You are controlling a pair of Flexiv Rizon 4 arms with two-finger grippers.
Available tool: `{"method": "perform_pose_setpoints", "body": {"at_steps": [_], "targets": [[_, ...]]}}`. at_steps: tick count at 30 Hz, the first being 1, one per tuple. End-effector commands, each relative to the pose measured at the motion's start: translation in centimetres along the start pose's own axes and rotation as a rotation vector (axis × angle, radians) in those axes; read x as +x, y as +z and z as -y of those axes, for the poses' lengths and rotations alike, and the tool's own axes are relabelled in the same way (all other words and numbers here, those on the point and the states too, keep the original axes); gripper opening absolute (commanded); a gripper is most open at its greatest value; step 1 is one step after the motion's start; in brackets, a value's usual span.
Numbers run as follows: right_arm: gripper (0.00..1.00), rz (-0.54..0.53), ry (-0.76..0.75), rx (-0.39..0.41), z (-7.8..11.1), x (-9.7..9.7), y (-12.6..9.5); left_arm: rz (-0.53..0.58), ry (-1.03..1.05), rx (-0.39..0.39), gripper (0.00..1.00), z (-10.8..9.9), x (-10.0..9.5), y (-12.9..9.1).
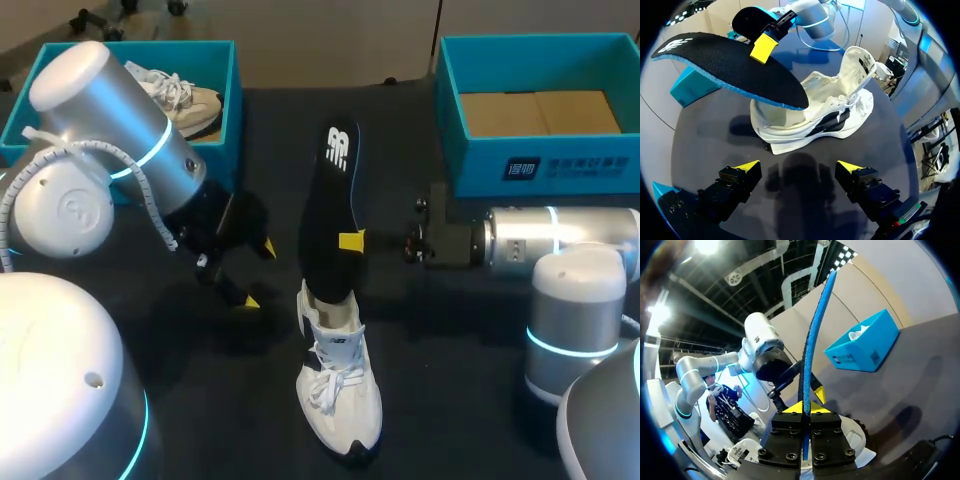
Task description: Take the shoe out of the shoebox, open the shoe tongue, remove and reinsert the insole, then place the shoe into the shoebox
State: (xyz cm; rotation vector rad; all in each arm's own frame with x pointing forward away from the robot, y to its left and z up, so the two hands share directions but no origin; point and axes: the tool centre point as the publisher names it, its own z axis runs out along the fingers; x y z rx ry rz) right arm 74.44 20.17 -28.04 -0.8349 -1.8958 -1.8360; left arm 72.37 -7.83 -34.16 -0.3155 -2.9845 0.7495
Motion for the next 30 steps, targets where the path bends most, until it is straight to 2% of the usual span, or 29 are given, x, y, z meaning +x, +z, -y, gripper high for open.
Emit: {"method": "perform_pose_setpoints", "body": {"at_steps": [1,6,18,30], "targets": [[0.0,0.003,0.0,0.0,0.0,0.0,0.2,0.0,0.0,-0.004,1.0,0.0,0.0,0.1],[0.0,0.003,-0.005,0.001,0.5,0.0,0.2,0.003,-0.038,-0.01,1.0,0.1,0.3,1.2],[0.0,-0.015,-0.049,-0.006,0.7,0.5,0.4,-0.011,-0.032,-0.029,1.0,0.8,-0.6,2.7],[0.0,-0.004,-0.062,0.0,0.8,0.6,0.3,-0.041,-0.036,-0.039,1.0,1.2,-0.7,3.5]]}}
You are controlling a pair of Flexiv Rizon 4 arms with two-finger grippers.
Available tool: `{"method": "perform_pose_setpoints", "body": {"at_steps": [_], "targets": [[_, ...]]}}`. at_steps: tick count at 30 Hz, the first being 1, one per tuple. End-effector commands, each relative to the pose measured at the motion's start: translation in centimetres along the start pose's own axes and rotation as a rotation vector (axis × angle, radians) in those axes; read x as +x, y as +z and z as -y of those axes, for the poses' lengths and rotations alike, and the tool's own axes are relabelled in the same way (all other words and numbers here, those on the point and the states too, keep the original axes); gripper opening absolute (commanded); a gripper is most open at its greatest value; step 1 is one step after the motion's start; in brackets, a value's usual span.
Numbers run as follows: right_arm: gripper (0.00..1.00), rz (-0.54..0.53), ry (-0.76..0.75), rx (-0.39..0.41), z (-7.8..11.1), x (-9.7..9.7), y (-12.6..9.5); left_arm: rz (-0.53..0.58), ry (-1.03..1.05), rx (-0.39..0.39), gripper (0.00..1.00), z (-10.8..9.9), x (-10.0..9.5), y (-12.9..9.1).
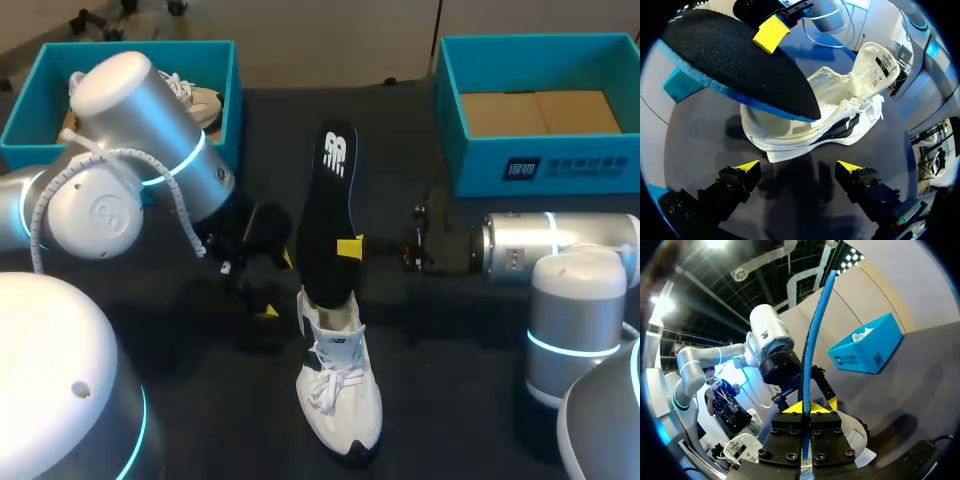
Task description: Take the shoe out of the shoebox, open the shoe tongue, remove and reinsert the insole, then place the shoe into the shoebox
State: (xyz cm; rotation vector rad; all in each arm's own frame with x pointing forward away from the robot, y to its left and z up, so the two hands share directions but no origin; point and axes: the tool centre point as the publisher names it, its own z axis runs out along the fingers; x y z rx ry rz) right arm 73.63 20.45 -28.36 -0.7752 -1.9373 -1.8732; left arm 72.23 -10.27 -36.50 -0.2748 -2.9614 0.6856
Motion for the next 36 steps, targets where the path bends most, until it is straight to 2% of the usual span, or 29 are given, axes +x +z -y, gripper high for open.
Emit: {"method": "perform_pose_setpoints", "body": {"at_steps": [1,36], "targets": [[0.0,0.004,0.0,0.0,0.07,0.12,0.08,-0.003,-0.001,-0.007,1.0,0.24,-0.31,0.25],[0.0,-0.001,-0.035,0.001,0.58,0.26,-0.11,0.006,-0.021,-0.021,1.0,0.43,-0.12,0.92]]}}
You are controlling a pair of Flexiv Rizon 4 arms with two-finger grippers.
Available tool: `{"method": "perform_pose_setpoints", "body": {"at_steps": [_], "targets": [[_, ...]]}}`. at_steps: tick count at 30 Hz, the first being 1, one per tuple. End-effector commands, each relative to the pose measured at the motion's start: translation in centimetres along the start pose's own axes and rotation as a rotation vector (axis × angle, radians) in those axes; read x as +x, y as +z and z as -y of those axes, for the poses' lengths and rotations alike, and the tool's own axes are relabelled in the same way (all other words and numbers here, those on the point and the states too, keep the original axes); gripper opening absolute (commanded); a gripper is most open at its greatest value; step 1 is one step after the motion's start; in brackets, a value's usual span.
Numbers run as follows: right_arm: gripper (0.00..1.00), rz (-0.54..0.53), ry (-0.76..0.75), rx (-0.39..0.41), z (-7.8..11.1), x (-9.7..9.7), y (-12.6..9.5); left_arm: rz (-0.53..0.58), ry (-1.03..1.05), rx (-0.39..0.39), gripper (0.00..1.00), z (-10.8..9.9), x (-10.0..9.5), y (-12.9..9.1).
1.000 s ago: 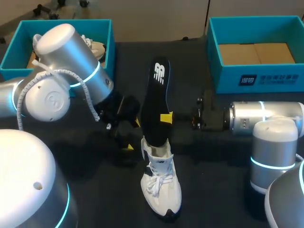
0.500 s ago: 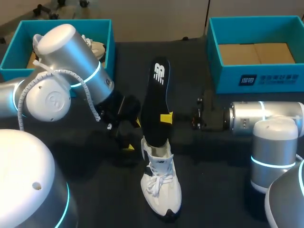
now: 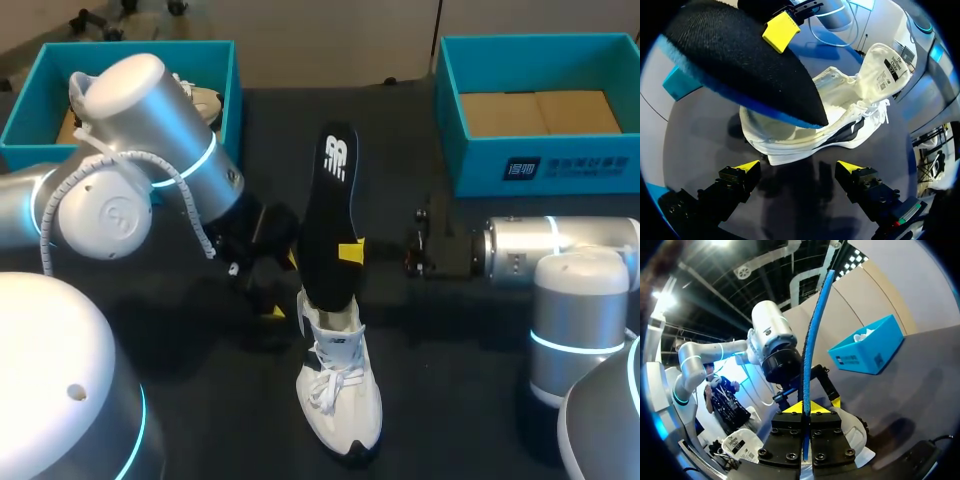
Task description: Take the shoe out of the shoebox, open the shoe tongue, remove and reinsert the insole, then place the shoe into the shoebox
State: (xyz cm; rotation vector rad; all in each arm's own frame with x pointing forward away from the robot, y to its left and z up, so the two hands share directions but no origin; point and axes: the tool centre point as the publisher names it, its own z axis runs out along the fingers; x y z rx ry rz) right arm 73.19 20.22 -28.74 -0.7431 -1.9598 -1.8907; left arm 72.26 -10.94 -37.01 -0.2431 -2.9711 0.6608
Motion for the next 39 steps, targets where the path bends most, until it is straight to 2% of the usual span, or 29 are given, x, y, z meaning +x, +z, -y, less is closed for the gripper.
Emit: {"method": "perform_pose_setpoints", "body": {"at_steps": [1,19,29,39], "targets": [[0.0,0.003,-0.004,0.0,0.0,0.2,0.2,0.002,0.0,-0.006,1.0,0.1,0.1,0.2],[0.0,0.002,-0.022,0.014,-0.1,0.6,0.5,-0.004,-0.01,-0.013,1.0,-0.2,0.4,0.3],[0.0,-0.019,-0.034,0.031,0.8,0.3,0.5,-0.004,-0.01,-0.013,1.0,-0.2,0.4,0.3],[0.0,-0.023,-0.04,0.044,0.7,-0.1,0.4,-0.004,-0.01,-0.013,1.0,-0.2,0.4,0.3]]}}
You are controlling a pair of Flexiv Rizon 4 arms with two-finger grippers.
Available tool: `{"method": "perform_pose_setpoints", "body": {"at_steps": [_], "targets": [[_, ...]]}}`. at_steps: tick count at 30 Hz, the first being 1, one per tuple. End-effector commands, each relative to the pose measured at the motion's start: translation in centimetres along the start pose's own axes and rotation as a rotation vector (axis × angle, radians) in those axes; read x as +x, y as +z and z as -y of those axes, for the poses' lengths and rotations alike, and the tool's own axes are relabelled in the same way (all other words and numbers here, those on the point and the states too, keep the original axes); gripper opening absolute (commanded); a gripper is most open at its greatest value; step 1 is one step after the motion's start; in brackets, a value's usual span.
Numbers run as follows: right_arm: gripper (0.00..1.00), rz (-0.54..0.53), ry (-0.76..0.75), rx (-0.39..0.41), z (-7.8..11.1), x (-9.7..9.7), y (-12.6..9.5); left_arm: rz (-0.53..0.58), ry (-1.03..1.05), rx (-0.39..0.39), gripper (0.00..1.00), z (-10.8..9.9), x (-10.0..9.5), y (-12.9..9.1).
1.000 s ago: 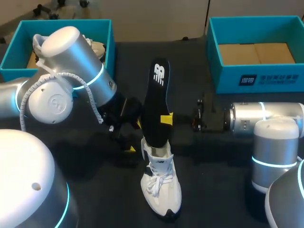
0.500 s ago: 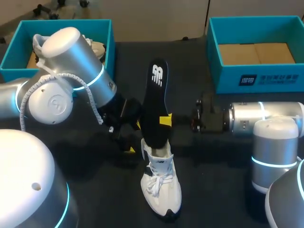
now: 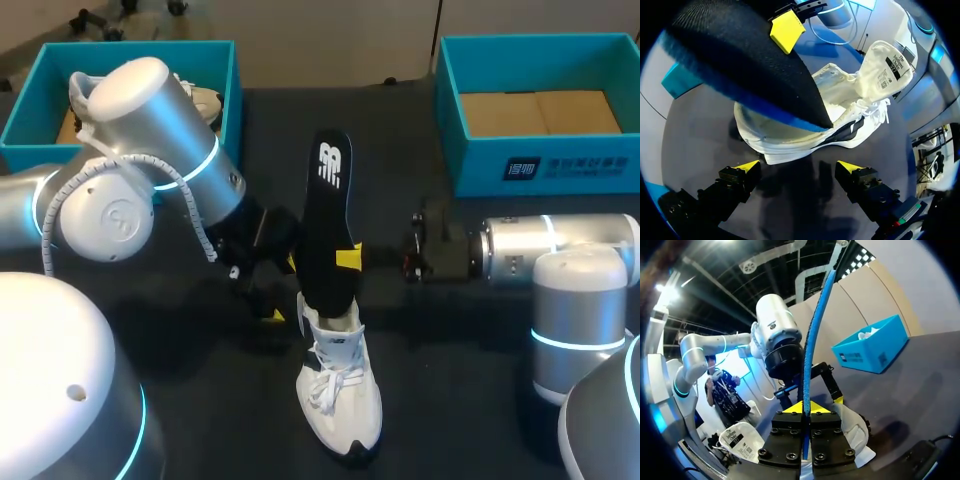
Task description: Take the shoe out of the shoebox, open the shoe tongue, remove and reinsert the insole, then place the shoe into the shoebox
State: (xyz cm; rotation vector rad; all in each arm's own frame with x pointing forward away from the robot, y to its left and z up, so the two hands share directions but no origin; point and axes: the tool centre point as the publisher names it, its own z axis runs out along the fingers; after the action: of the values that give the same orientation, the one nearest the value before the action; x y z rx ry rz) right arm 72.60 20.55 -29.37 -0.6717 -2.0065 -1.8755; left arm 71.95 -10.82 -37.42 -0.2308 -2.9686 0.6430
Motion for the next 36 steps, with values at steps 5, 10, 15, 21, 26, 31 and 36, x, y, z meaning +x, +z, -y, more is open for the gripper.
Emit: {"method": "perform_pose_setpoints", "body": {"at_steps": [5,10,15,21,26,31,36], "targets": [[0.0,0.0,0.003,0.016,-0.3,-0.3,-0.1,0.002,0.0,-0.003,1.0,0.0,0.1,0.0],[0.0,-0.008,0.002,0.036,-0.2,-0.1,-0.1,0.002,0.0,-0.003,1.0,0.0,0.1,0.0],[0.0,-0.029,0.01,0.05,0.4,-0.3,0.1,0.002,0.0,-0.003,1.0,0.0,0.1,0.0],[0.0,-0.042,0.013,0.059,0.7,-0.4,0.2,0.002,0.0,-0.003,1.0,0.0,0.1,0.0],[0.0,-0.04,0.017,0.057,0.9,-0.5,-0.1,0.002,0.0,-0.003,1.0,0.0,0.1,0.0],[0.0,-0.041,0.022,0.059,1.5,-0.5,-0.2,0.002,0.0,-0.003,1.0,0.0,0.1,0.0],[0.0,-0.045,0.025,0.054,1.8,-0.3,-0.4,0.002,0.0,-0.003,1.0,0.0,0.1,0.0]]}}
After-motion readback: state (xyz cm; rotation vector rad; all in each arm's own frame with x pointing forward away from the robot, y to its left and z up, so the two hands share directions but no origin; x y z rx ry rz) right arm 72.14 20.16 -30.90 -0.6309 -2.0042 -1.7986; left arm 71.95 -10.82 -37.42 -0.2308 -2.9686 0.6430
